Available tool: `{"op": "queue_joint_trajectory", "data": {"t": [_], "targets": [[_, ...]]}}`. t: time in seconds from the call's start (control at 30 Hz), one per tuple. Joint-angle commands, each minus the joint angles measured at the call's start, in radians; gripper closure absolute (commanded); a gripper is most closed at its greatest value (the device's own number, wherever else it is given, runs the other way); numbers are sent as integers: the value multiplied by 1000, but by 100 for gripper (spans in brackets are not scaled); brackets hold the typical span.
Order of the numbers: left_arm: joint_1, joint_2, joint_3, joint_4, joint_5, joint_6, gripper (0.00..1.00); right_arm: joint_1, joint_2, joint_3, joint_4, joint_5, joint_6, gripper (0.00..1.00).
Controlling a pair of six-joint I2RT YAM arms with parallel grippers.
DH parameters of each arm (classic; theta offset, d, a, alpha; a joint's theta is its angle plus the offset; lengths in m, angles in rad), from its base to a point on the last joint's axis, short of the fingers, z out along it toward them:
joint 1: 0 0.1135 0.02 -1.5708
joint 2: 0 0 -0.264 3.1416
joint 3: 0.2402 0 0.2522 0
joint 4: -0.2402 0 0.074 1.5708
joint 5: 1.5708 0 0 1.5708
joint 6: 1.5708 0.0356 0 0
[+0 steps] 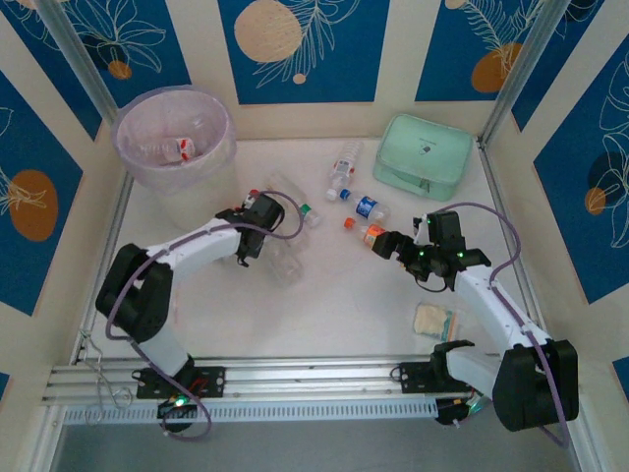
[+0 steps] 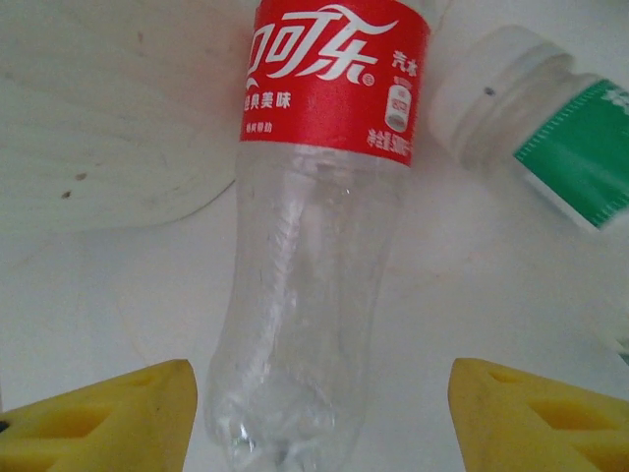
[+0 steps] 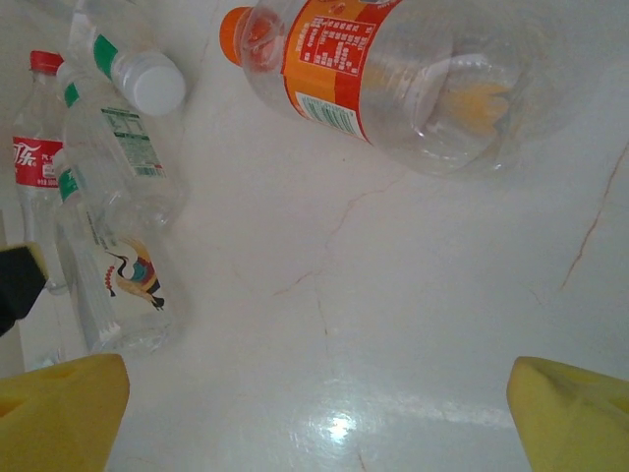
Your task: Put the plastic bottles in the bin
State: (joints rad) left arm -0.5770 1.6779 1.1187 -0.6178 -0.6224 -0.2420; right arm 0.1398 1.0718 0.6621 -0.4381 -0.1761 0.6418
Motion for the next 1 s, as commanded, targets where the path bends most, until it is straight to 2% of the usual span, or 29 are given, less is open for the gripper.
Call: {"op": "queue_joint_trajectory", "data": {"t": [0.0,0.2,0.43,0.5,0.7,0.8,0.97], "targets": [[35,42,-5,70,5,16,31,-8,-21,11,-27,-10,-21,1],[92,107,5,82,45,15,22,-9,-9,20,-19,-25,-17,1],[112,169,54,33,82,12,26,-7,-12,8,-10,-33,-8,1],[128,185,64,7,83,-1,30,-7,-16,9,-13,-34,-8,1],[129,154,47,11,91,3,52,-9,-59,-11,-21,-12,-11,1],[112,116,53,-24,94,2,56,-11,-67,-21,14,-52,-8,1],[29,9,85,-129,118,-16,59,10,-103,-32,145,-162,9,1]]}}
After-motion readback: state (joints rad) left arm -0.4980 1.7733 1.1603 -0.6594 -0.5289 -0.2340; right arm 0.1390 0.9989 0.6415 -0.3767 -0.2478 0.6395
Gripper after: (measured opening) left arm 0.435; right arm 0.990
